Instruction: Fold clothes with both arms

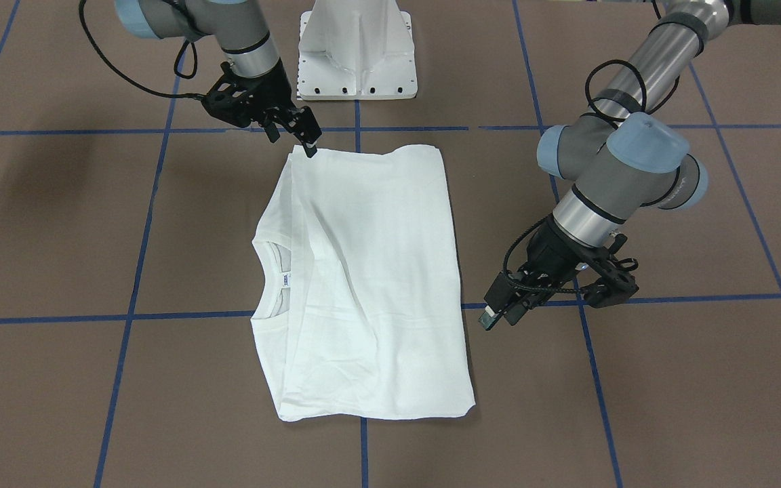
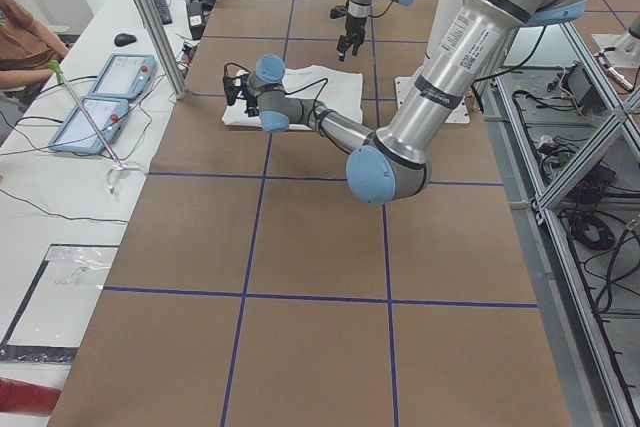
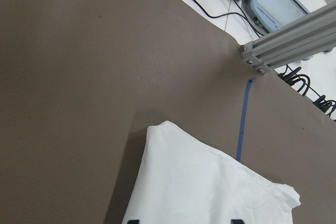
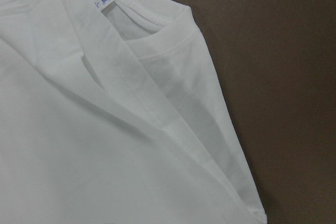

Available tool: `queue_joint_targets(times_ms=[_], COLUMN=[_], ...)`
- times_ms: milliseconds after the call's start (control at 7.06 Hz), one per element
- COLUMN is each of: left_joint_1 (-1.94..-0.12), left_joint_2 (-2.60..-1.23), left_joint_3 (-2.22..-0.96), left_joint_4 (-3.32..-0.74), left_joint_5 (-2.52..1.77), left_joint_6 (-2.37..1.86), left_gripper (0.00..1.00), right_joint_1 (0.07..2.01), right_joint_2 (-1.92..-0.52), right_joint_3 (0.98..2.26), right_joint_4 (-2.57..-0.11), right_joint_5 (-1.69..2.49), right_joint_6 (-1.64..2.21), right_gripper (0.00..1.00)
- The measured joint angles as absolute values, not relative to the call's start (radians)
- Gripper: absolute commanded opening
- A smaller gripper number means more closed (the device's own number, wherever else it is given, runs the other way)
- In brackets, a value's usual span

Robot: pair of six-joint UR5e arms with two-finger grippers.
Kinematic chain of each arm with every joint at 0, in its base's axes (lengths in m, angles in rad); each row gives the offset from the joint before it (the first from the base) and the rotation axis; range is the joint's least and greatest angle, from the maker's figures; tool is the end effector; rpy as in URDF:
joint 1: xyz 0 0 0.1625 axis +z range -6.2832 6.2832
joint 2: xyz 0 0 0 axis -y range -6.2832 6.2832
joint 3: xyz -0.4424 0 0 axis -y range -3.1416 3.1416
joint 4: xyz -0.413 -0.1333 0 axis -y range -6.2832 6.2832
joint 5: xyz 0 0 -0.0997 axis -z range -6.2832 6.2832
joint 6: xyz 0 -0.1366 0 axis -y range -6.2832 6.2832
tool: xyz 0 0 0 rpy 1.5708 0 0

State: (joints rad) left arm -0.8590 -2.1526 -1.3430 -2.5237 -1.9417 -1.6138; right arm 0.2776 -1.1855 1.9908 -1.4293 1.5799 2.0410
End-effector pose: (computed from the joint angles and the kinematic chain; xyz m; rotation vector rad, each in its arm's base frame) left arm 0.4457 -0.6449 0.3259 0.2243 1.3249 -0.5226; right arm -0.5616 -0.2973 0.2736 -0.1016 -0.9622 0.6858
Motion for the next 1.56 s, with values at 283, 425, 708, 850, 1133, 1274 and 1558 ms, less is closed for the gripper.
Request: queue_joint_targets(times_ms=[283, 425, 708, 850, 1133, 1274, 1558], left_joint_1=[-0.859, -0.859, -0.859, -0.859, -0.859, -0.859, -0.859], left_joint_2=[-2.142, -2.141, -2.140, -2.140, -2.140, -2.140, -2.140], left_joint_3=[-1.347, -1.348, -1.352, -1.354, -1.354, -1.354, -1.354], left_joint_4=[-2.525, -2.525, -2.525, -2.525, -2.525, -2.525, -2.525], left_joint_5=[-1.944, -1.943, -1.942, -1.942, -1.942, -1.942, -1.942], left_joint_6=[-1.614, -1.614, -1.615, -1.615, -1.615, -1.615, -1.616], left_gripper=[0.66, 0.66, 0.66, 0.66, 0.67, 0.67, 0.67], right_joint_1=[0.218, 0.208, 0.204, 0.202, 0.198, 0.195, 0.186], right_joint_2=[-1.172, -1.170, -1.167, -1.165, -1.163, -1.163, -1.163], right_joint_3=[1.962, 1.945, 1.915, 1.901, 1.880, 1.873, 1.865], right_joint_4=[-1.451, -1.449, -1.447, -1.448, -1.448, -1.448, -1.448], right_joint_5=[1.483, 1.459, 1.445, 1.444, 1.446, 1.447, 1.450], right_joint_6=[2.184, 2.220, 2.239, 2.241, 2.243, 2.253, 2.298], right_gripper=[0.99, 0.98, 0.93, 0.89, 0.83, 0.44, 0.00])
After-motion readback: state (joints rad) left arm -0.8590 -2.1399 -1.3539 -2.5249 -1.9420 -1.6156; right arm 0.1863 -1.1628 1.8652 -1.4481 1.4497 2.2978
